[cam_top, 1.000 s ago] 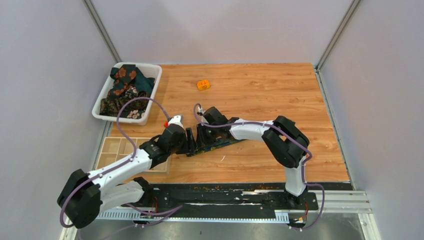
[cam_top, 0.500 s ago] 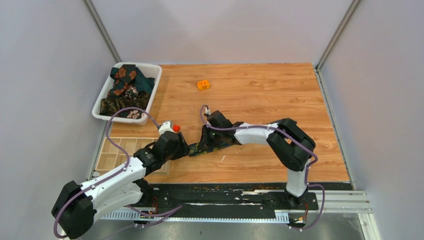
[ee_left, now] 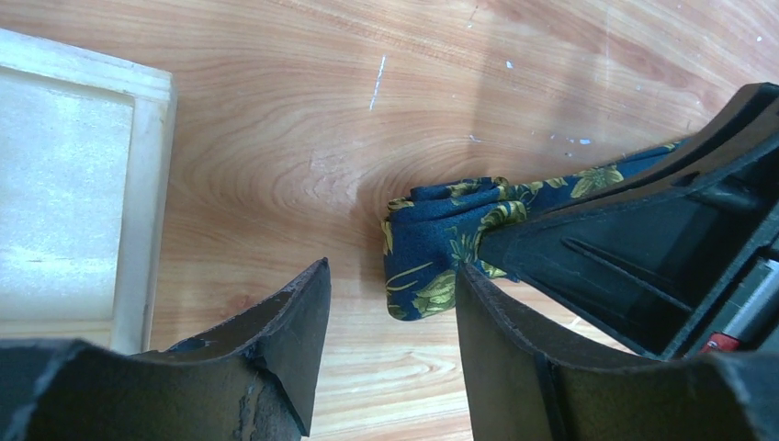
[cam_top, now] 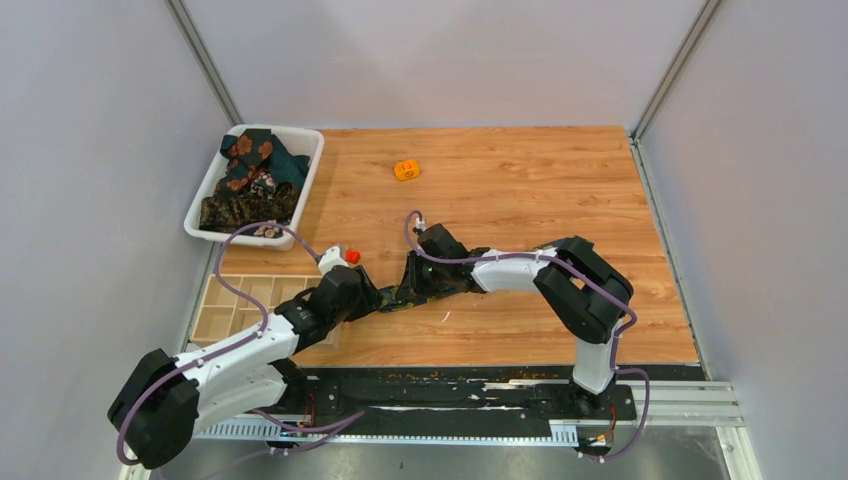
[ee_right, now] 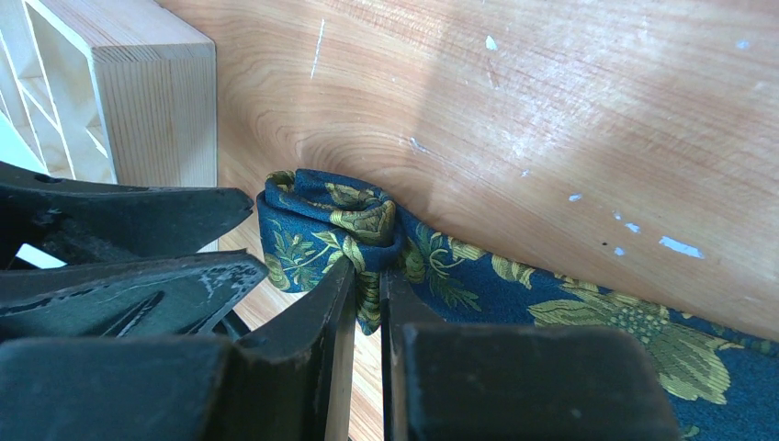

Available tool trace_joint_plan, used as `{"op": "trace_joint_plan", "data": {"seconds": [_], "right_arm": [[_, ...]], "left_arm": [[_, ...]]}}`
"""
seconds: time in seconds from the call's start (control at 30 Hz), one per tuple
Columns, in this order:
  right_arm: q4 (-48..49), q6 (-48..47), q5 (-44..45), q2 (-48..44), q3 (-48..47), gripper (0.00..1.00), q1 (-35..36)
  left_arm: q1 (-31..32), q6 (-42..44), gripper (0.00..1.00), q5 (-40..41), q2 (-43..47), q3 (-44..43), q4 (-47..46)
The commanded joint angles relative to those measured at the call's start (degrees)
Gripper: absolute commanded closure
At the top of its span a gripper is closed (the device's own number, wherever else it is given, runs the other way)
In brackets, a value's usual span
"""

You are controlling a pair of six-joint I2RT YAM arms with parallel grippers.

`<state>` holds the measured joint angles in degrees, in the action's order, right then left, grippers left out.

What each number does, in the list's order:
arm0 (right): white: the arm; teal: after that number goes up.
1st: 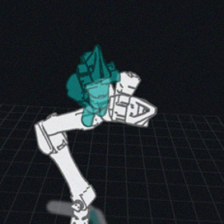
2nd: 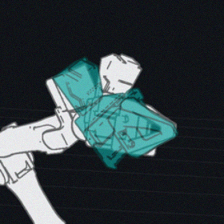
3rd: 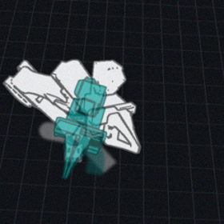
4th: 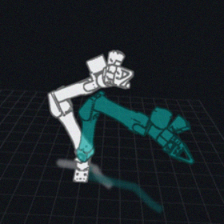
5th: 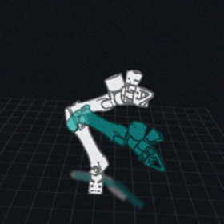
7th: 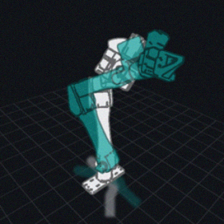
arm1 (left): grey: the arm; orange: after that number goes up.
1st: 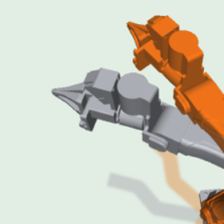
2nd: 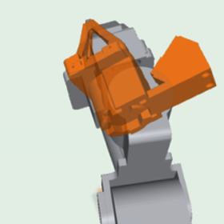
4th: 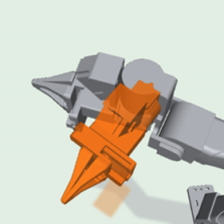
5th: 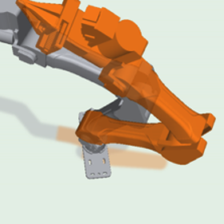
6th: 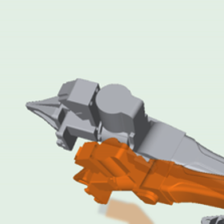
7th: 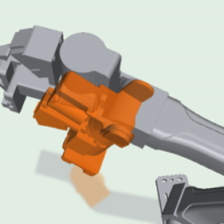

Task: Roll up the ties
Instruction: Roll the tie at the center of the board.

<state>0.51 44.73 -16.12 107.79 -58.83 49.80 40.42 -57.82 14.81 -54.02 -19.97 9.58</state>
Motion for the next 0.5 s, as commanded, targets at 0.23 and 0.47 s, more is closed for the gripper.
{"op": "trace_joint_plan", "data": {"seconds": [0.23, 0.47], "right_arm": [[-2.89, -0.61, 3.76, 0.42, 2.61, 1.0, 0.3], [-3.15, -0.94, 3.79, -0.27, 2.77, 1.0, 0.3]], "left_arm": [[0.05, -0.88, 0.48, 0.18, -7.64, 2.36, -10.58], [0.02, 0.08, 0.56, -0.36, -10.35, 3.73, -15.73]]}}
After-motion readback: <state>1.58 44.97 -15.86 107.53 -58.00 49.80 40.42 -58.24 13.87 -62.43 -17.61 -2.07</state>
